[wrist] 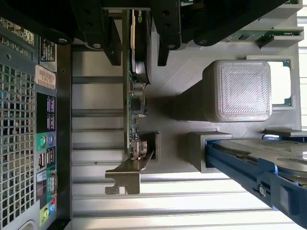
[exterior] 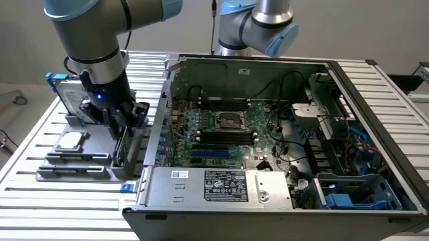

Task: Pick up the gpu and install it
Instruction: 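Pick up the gpu and move the gpu toward the slot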

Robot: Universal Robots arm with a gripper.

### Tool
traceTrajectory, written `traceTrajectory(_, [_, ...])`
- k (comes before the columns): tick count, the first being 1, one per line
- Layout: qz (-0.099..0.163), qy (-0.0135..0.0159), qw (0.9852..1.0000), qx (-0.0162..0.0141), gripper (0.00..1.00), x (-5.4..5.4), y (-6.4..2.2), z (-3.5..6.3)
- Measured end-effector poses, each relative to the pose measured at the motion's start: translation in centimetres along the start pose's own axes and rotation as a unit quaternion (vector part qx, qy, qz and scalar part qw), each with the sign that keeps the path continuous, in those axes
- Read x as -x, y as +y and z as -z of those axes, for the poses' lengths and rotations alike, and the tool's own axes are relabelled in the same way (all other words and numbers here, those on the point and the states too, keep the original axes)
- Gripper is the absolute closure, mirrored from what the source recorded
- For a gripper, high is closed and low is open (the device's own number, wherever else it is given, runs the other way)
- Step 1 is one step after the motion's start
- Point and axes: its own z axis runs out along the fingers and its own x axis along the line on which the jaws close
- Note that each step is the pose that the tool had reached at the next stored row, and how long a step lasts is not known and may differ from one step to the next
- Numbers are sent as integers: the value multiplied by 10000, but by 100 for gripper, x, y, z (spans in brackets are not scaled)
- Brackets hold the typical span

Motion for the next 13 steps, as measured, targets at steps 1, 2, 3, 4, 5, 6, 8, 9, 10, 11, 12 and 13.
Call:
traceTrajectory(1, [3,1,10000,0,58,0,0,0])
traceTrajectory(2, [5,2,10000,0,58,0,0,0])
traceTrajectory(3, [6,3,10000,0,65,0,0,0])
traceTrajectory(4, [7,4,10000,0,65,0,0,0])
traceTrajectory(5, [7,4,10000,0,65,0,0,0])
traceTrajectory(6, [7,4,10000,0,65,0,0,0])
traceTrajectory(8, [7,4,10000,0,67,0,0,0])
traceTrajectory(9, [7,5,10000,-1,73,0,0,1])
traceTrajectory(10, [7,5,10000,-1,73,0,0,0])
traceTrajectory(11, [7,4,10000,-1,73,0,0,1])
traceTrajectory(12, [7,4,10000,-1,74,0,0,1])
traceTrajectory(13, [7,4,10000,-1,74,0,0,0])
